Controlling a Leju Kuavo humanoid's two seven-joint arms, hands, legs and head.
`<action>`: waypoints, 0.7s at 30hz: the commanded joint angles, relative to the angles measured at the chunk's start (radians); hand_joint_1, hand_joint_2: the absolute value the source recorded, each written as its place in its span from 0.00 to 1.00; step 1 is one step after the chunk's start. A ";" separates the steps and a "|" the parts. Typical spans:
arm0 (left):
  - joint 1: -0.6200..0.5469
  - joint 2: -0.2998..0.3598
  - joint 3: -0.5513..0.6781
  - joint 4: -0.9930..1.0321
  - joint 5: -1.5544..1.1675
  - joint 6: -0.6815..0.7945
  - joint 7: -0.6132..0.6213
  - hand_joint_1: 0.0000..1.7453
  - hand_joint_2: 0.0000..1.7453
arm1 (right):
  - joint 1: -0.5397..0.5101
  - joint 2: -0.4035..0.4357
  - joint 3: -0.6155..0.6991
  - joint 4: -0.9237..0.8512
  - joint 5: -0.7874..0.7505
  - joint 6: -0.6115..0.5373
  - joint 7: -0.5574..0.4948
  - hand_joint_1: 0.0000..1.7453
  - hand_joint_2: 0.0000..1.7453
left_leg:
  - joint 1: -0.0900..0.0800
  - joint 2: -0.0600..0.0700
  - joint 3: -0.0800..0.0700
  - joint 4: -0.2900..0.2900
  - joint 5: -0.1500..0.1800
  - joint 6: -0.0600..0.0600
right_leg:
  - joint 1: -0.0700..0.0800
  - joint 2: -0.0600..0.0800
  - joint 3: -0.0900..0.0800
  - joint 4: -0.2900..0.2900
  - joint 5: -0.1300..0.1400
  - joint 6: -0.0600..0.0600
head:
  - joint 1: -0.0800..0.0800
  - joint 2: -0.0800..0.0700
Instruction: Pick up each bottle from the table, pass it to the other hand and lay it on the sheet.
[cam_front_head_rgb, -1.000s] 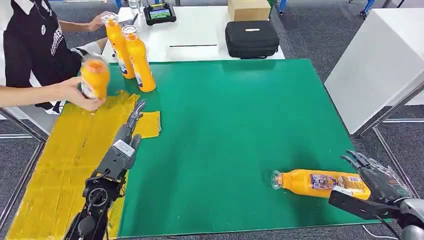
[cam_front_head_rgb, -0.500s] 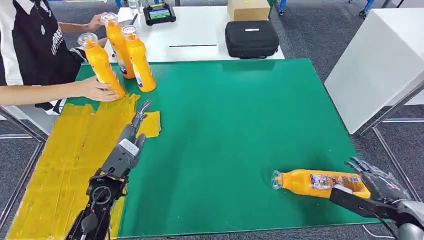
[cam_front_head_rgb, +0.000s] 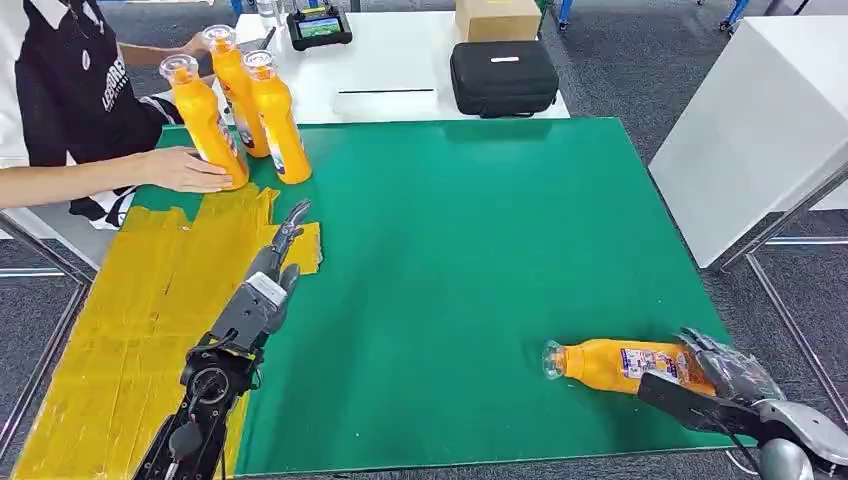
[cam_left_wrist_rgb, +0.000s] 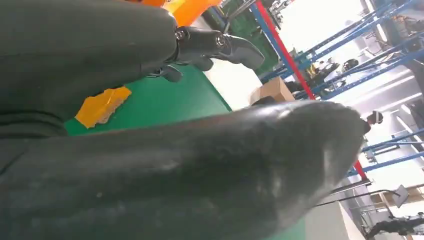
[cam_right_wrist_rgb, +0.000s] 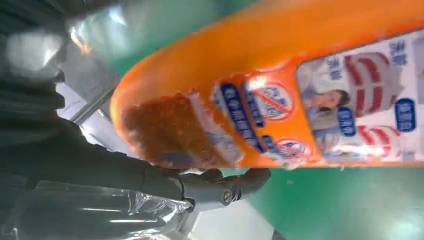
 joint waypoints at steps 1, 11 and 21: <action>-0.041 -0.009 -0.011 0.078 -0.006 0.006 0.012 0.00 0.00 | -0.081 0.062 0.060 0.153 0.015 -0.009 0.004 0.03 1.00 | 0.002 0.002 0.006 -0.001 -0.002 -0.003 | 0.002 0.003 0.007 -0.003 -0.001 -0.002 | 0.000 0.000; -0.039 -0.012 -0.005 0.077 -0.008 0.007 0.012 0.00 0.00 | -0.105 0.097 0.106 0.194 0.029 -0.032 -0.007 0.94 1.00 | 0.003 0.003 0.008 -0.001 -0.002 -0.003 | 0.002 0.003 0.008 -0.003 -0.001 -0.002 | 0.000 0.000; -0.018 -0.009 0.006 0.057 -0.012 0.013 0.015 0.00 0.00 | -0.124 0.097 0.127 0.185 0.039 -0.073 -0.017 1.00 1.00 | 0.002 0.004 0.008 -0.001 -0.001 -0.003 | 0.002 0.003 0.007 -0.002 0.000 -0.002 | 0.000 0.000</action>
